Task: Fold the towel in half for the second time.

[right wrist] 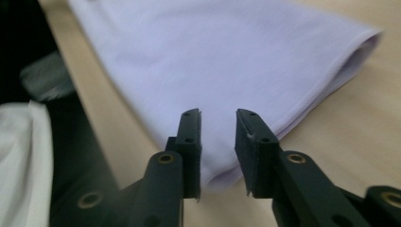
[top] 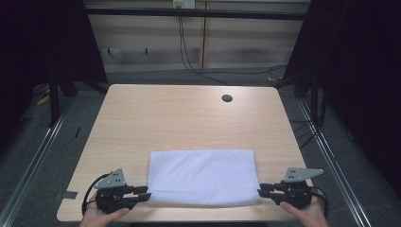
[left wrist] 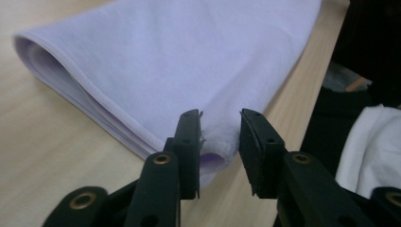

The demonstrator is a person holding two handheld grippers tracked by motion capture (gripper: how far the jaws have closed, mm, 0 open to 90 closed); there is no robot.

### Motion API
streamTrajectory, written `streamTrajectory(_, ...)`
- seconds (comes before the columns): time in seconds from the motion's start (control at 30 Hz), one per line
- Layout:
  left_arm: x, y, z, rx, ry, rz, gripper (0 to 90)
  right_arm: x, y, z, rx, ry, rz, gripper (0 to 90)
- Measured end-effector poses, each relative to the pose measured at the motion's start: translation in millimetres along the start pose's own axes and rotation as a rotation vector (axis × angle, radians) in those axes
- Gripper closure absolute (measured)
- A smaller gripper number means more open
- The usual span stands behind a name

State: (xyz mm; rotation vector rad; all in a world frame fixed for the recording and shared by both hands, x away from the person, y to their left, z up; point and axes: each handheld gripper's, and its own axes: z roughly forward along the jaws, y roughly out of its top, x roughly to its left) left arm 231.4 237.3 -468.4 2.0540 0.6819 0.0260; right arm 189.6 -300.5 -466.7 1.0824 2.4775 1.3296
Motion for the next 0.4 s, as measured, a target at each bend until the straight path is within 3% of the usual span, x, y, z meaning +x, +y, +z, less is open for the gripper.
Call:
streamTrajectory(0.03,4.7,1.0,-0.5,-0.018,0.015,-0.019,62.0,-2.4,0.9,-1.8,-0.052,-0.035,0.014,68.3)
streamTrajectory(0.07,20.5,3.5,-1.5,-0.071,0.06,-0.061,60.1,-7.1,2.3,-3.2,-0.104,-0.092,0.03,64.2)
streamTrajectory(0.1,20.5,3.5,-1.5,-0.071,0.06,-0.061,59.7,-10.8,2.8,-3.7,-0.138,-0.118,0.043,62.6)
streamTrajectory(0.13,35.6,5.3,-2.4,-0.105,0.127,-0.1,56.5,-14.4,3.2,-4.7,-0.164,-0.145,0.063,61.5)
streamTrajectory(0.17,35.6,5.3,-2.4,-0.105,0.127,-0.1,53.4,-14.4,3.2,-4.7,-0.164,-0.145,0.063,61.5)
streamTrajectory(0.23,46.8,3.3,-6.6,-0.134,0.185,-0.145,48.8,-24.9,1.1,-7.0,-0.221,-0.193,0.103,58.6)
streamTrajectory(0.27,52.1,-0.7,-15.0,-0.178,0.183,-0.173,48.0,-27.8,-0.9,-7.0,-0.22,-0.197,0.109,57.5)
streamTrajectory(0.4,55.3,-3.4,-17.7,-0.179,0.201,-0.192,43.5,-33.3,-5.8,-8.0,-0.216,-0.214,0.134,53.8)
